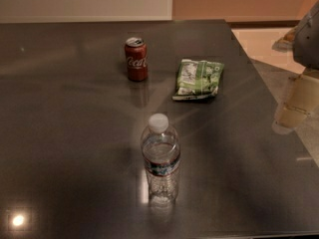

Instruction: Knock water bottle over

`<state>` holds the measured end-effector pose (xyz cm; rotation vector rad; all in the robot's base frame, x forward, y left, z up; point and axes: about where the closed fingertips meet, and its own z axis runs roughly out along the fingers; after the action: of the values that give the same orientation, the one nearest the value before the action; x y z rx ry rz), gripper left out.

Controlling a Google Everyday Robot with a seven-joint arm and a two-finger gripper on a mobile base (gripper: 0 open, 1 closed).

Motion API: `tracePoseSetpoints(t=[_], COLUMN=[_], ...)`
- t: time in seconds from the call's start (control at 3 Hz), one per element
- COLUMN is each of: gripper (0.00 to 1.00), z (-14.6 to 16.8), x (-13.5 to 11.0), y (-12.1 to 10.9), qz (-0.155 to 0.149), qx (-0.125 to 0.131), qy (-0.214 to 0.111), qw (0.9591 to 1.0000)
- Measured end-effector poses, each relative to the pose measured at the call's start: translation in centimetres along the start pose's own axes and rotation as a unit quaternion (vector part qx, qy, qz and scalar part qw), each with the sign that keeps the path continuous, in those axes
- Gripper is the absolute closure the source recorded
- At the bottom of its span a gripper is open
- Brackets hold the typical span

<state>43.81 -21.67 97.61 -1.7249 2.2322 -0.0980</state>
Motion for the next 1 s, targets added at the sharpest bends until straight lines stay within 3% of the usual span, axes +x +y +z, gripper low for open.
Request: tracePoseSetpoints(t=[0.67,1.0], gripper=[0.00,0.00], z=[-0.1,0.4], x=[-0.4,-1.5], y=[0.2,1.2], qz=[-0.005,-0.011], qx=[-0.002,-0.020], qy=[-0.013,-0.056], qw=[0.9999,0.9982])
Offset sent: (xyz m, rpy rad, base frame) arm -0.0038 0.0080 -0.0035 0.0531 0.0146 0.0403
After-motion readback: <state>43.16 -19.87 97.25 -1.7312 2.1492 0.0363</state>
